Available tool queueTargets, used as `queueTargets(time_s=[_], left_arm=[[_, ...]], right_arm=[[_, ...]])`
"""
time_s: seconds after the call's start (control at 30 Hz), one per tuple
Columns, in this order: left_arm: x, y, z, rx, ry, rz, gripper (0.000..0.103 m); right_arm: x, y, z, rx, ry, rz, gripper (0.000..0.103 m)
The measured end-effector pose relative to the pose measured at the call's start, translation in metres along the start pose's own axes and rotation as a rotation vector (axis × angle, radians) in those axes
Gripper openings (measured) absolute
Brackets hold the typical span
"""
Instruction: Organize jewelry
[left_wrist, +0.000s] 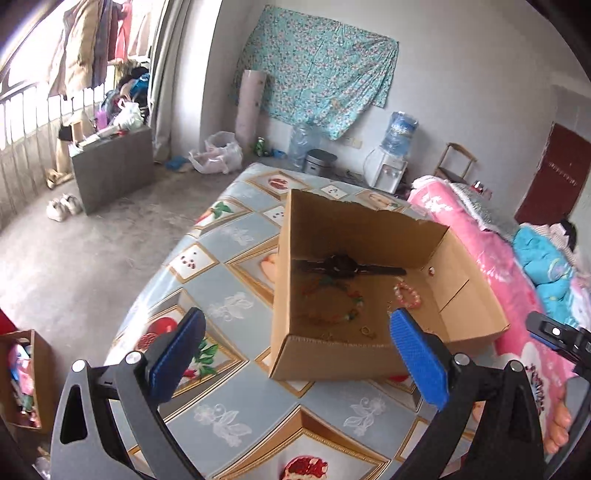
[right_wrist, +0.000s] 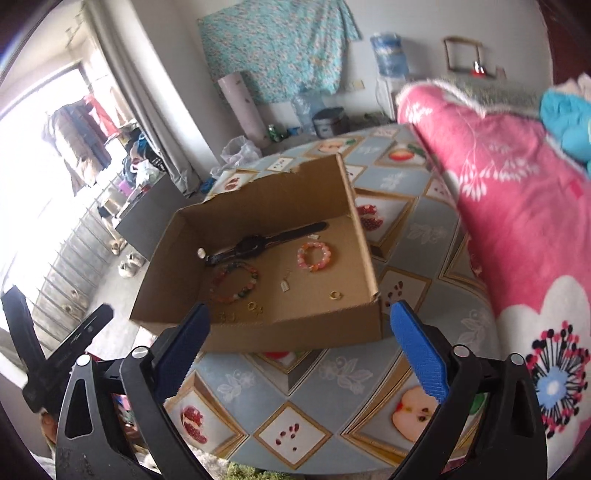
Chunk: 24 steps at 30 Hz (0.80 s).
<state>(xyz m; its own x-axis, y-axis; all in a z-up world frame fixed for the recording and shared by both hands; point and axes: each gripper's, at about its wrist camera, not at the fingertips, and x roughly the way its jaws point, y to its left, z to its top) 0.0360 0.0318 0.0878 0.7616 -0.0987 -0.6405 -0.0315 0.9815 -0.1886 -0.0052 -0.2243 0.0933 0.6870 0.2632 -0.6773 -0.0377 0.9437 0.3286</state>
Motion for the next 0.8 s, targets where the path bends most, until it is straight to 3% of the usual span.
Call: queueTargets(time_s=[0.1,0.3,0.5,0.8], left_arm=[[-0.008,-0.012,-0.011,0.032,0.000,0.014,0.098],[-0.001,-0.043,-0.030,0.137,0.050,0.142,0.098],[0.011,-0.057,-0.040,0.166,0.147,0.114,0.098],[0.008,-0.058,-0.040,0.142,0.162,0.140,0.098]], right_arm=[[-0.004,0.021,-0.018,-0.055,-0.012,-0.024,0.095],[0.010,0.044,-0.039,-0.105,0.005,-0.120,0.095],[0.014,0.047,-0.044,-0.125,0.005,-0.194,0.095],[0.018,0.046,-0.054,-0.151,0.028,-0.247,0.095]])
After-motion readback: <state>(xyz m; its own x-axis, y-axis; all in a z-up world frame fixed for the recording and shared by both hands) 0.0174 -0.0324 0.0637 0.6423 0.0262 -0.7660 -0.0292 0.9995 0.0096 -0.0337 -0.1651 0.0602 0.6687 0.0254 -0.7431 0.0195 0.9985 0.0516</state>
